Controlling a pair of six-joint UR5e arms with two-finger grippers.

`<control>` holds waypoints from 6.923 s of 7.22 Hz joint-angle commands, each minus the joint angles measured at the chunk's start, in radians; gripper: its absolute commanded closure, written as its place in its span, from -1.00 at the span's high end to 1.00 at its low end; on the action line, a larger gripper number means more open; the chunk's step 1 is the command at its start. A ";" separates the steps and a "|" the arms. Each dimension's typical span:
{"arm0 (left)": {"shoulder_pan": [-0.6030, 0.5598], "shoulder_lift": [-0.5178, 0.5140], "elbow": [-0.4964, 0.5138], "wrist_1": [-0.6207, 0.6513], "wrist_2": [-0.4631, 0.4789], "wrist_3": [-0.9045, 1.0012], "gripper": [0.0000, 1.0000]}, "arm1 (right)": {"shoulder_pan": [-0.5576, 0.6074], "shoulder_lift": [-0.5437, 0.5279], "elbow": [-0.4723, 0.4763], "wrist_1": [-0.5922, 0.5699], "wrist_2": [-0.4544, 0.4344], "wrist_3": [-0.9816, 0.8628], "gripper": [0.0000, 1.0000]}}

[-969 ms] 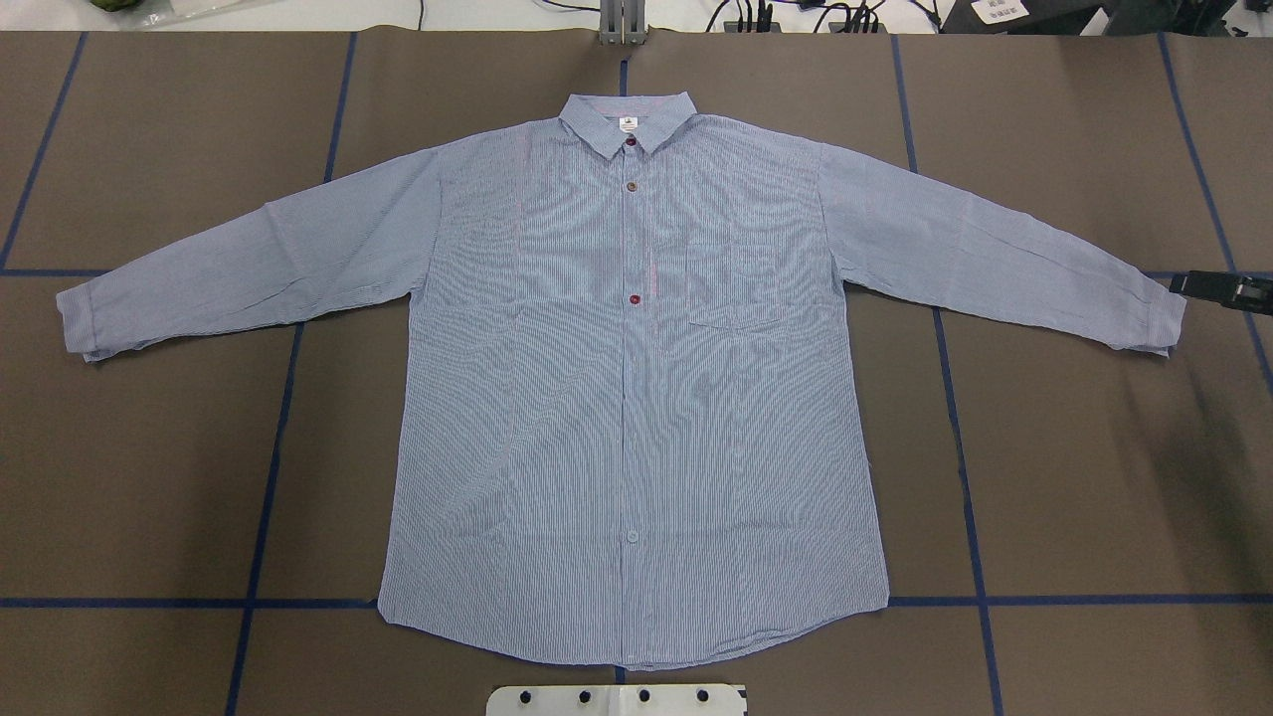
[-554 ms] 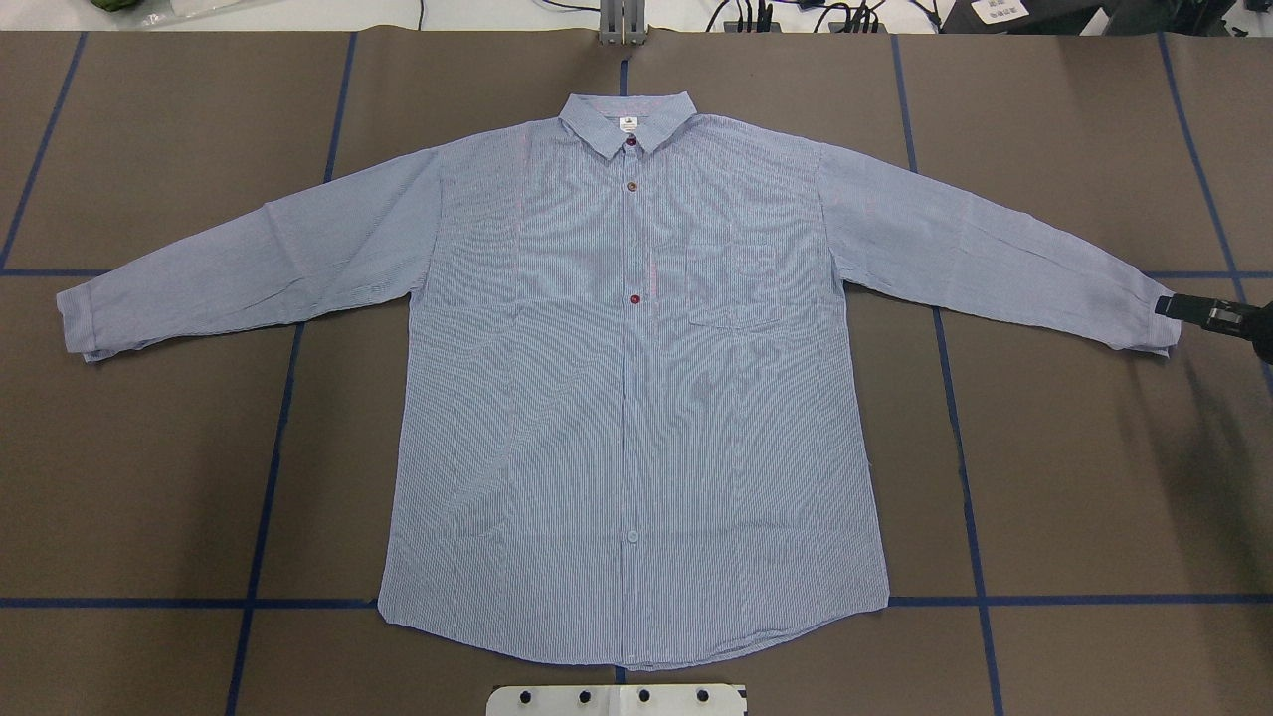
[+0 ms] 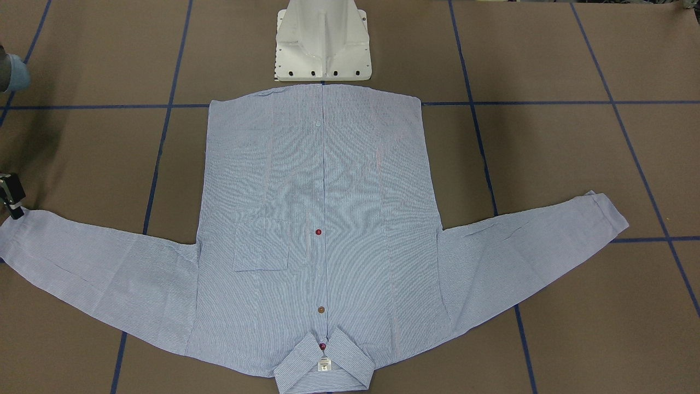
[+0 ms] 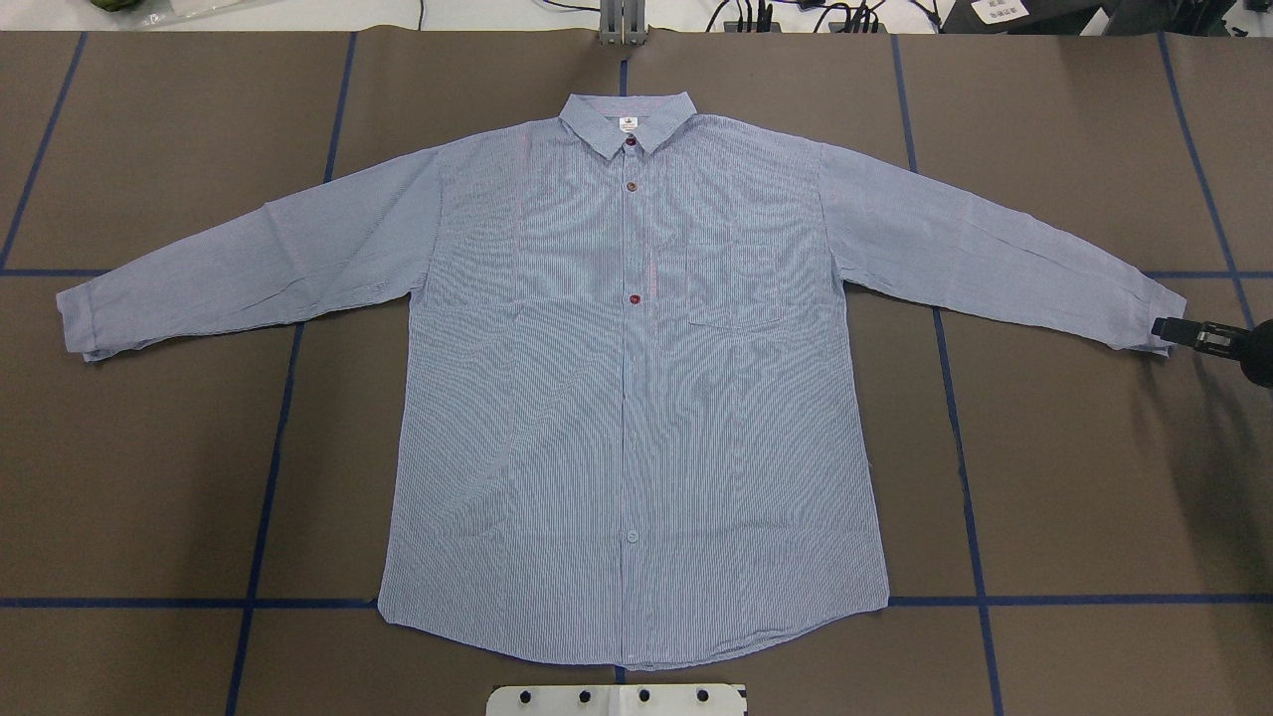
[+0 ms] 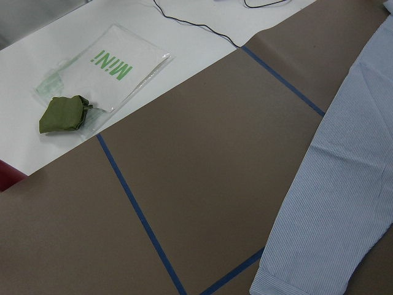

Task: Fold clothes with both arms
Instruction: 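Lower the right gripper to the cuff nearest it and grasp it, then lift the cuff with the right gripper and carry it toward the collar, then lay the sleeve across the shirt body, release, and withdraw the right gripper, then lower the left gripper to the other cuff and grasp it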

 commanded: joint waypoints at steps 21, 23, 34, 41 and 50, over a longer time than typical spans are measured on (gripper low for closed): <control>0.000 0.009 0.046 -0.034 0.000 0.000 1.00 | -0.305 1.032 0.069 -0.982 -0.310 0.000 -1.00; -0.001 0.009 0.078 -0.063 0.000 -0.005 1.00 | -0.360 1.222 -0.249 -1.027 -0.367 0.000 -1.00; -0.001 0.014 0.106 -0.094 0.000 -0.005 1.00 | -0.445 1.651 -0.664 -1.338 -0.418 0.001 0.99; 0.260 0.002 0.127 -0.300 0.082 -0.341 1.00 | -0.098 1.214 0.073 -1.505 0.065 -0.193 1.00; 0.679 -0.029 0.568 -0.956 0.550 -1.274 0.49 | 0.439 0.343 0.537 -1.213 0.547 -0.647 1.00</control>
